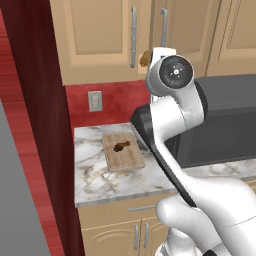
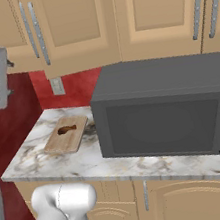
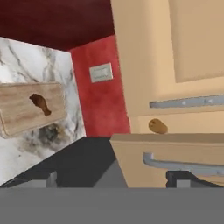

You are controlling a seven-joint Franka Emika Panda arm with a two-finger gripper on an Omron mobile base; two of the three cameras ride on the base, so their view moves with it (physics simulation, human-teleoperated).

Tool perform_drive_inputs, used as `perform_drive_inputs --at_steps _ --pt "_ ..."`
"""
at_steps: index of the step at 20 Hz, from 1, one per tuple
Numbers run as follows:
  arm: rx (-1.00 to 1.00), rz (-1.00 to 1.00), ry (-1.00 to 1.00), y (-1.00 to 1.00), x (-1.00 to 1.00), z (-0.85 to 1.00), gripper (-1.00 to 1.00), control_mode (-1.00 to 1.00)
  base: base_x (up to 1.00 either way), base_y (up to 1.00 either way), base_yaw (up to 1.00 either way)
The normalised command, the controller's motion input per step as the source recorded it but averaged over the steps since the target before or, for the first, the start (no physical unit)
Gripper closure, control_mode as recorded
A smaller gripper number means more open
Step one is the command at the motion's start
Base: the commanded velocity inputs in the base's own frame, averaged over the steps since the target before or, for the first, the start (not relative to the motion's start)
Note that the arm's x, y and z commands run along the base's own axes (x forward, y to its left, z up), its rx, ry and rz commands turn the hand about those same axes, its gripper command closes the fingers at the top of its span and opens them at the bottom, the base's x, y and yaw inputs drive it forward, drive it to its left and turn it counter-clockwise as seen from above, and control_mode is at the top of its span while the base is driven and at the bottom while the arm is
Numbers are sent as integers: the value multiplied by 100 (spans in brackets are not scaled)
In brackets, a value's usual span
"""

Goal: Open the cabinet, retrieve the rolling pin, and place it next to the meat on the cutting board to prepare for tenderizing.

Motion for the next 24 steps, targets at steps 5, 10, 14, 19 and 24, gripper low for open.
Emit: perform_drive_inputs --at_steps 5,10,14,19,24 --pt "-26 -8 -8 2 38 -10 -100 -100 0 0 0" --pt "-21 -6 -9 6 39 -1 -100 -100 0 0 0" --pt "-13 -7 -11 0 8 0 -100 -100 0 0 0" --pt "-9 -11 -18 0 0 0 -100 -100 0 0 0" --pt "-3 -11 -24 0 0 0 -100 -100 0 0 0"
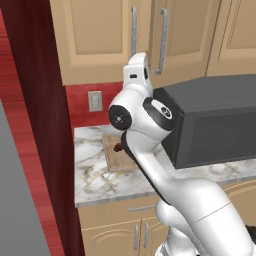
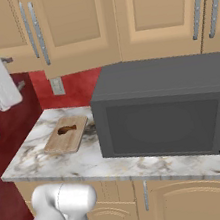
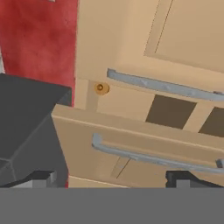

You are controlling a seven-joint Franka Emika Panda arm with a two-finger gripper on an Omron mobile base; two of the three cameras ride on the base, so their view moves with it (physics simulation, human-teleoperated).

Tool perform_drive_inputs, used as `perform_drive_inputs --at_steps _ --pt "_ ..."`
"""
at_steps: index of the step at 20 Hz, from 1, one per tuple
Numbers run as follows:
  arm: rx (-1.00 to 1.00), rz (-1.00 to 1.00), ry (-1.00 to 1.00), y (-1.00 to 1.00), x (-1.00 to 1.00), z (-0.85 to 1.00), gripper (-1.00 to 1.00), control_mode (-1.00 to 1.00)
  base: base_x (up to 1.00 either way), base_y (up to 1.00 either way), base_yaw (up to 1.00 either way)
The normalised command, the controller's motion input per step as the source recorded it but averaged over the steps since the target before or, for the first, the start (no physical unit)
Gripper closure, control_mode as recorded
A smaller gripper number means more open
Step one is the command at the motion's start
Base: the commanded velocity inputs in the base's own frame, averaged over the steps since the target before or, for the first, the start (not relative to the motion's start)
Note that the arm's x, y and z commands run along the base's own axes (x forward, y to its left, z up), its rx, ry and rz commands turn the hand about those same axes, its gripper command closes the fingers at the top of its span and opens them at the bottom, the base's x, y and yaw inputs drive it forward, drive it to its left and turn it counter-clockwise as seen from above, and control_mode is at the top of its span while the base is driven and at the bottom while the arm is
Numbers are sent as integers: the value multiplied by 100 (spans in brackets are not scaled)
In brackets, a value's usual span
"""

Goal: Open the cabinet, retrieve the rolling pin, and place it next to the meat on the cutting board to prepare for tenderizing.

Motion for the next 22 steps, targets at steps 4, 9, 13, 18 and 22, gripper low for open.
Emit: perform_drive_inputs --at_steps 4,9,13,18,22 --pt "0 -11 -27 0 -9 4 -100 -100 0 0 0" --pt "5 -7 -30 -1 -37 8 -100 -100 0 0 0" --pt "10 -5 -28 0 -48 13 -100 -100 0 0 0" --pt "13 -2 -27 -1 -57 18 -100 -100 0 0 0" --pt "18 -2 -10 -10 -20 31 -100 -100 0 0 0"
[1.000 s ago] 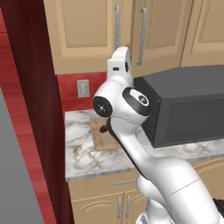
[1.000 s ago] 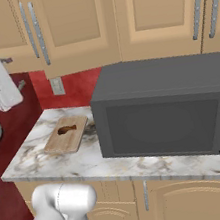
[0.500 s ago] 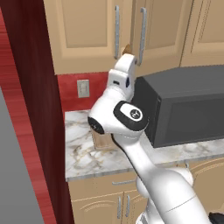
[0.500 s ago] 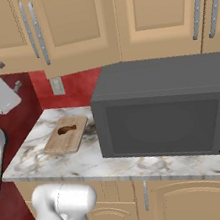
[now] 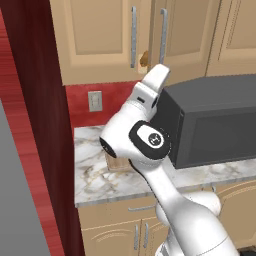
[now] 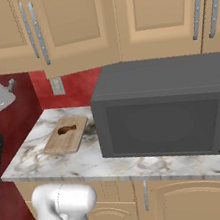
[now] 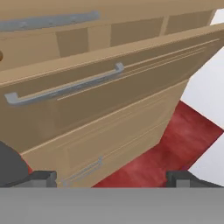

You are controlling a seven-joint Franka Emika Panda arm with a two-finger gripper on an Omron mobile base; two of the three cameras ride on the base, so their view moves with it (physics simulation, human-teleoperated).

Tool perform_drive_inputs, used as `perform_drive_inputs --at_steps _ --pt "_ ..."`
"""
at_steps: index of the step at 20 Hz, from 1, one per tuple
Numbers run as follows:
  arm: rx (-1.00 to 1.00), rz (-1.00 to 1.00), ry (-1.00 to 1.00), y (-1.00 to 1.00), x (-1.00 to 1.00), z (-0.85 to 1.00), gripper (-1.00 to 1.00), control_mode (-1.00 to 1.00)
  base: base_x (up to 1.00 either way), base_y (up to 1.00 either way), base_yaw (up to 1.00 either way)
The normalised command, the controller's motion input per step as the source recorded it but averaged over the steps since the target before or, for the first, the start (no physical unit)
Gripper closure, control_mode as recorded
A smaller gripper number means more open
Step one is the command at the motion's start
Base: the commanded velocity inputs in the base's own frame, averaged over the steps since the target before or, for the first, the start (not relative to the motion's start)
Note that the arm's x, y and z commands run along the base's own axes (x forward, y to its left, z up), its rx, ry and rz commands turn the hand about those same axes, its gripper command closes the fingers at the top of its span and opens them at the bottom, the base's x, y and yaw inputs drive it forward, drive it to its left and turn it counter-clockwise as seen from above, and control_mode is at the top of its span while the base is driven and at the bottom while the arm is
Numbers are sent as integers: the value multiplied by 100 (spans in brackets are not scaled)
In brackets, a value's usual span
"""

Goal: Open the cabinet, retrieve the rolling pin, and place it next to the meat on the cutting board to prepare for tenderizing.

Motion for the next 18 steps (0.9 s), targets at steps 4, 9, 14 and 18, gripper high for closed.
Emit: perform_drive_inputs --at_steps 4,9,14,18 --pt "16 -1 0 -19 0 35 -100 -100 0 0 0" --pt "13 0 2 -19 16 18 -100 -100 0 0 0" --pt "4 0 2 -3 31 0 -100 -100 0 0 0" --pt "0 2 0 0 38 -12 -100 -100 0 0 0"
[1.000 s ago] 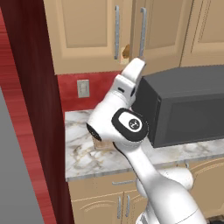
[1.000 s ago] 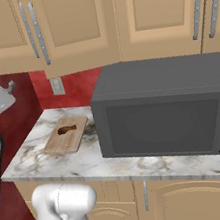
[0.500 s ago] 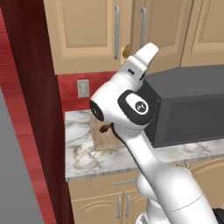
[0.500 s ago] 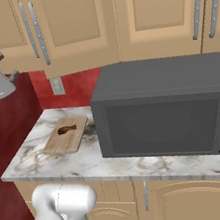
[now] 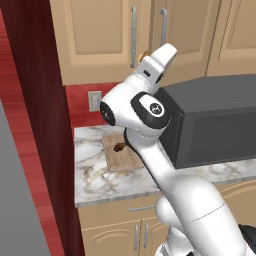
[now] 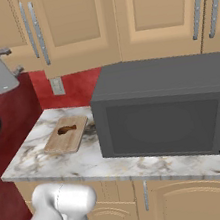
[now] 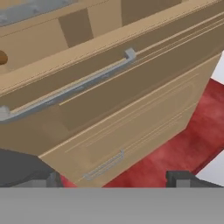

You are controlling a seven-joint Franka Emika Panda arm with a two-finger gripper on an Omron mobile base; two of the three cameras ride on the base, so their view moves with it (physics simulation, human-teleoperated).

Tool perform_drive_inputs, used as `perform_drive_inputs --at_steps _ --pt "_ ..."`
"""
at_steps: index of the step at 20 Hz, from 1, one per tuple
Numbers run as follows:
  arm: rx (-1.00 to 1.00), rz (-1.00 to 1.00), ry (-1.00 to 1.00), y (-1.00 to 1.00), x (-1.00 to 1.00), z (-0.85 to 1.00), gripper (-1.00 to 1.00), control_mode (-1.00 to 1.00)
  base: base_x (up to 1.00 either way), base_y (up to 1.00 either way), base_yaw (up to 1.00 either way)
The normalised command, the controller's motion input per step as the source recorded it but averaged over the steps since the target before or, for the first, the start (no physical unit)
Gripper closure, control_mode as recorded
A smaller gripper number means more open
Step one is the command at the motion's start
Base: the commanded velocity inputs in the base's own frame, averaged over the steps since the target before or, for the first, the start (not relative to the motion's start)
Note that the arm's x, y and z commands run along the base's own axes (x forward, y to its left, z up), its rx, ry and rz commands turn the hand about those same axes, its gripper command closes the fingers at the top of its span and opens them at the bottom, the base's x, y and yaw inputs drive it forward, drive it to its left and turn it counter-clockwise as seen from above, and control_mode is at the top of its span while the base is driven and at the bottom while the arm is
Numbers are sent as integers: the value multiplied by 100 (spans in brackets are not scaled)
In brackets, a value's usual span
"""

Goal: Open the cabinet, retrieve the rolling pin, and place it next to the meat on the cutting board to prepare for tenderizing.

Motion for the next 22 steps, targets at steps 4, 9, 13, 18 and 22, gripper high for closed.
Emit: perform_drive_inputs --at_steps 4,9,13,18,22 --pt "-1 4 0 0 36 -19 -100 -100 0 0 0" --pt "-3 5 0 0 31 -19 -100 -100 0 0 0" --pt "-4 6 0 0 36 -16 -100 -100 0 0 0" --pt "-3 5 0 0 36 -12 -100 -100 0 0 0" --pt "-2 4 0 0 36 -8 -100 -100 0 0 0"
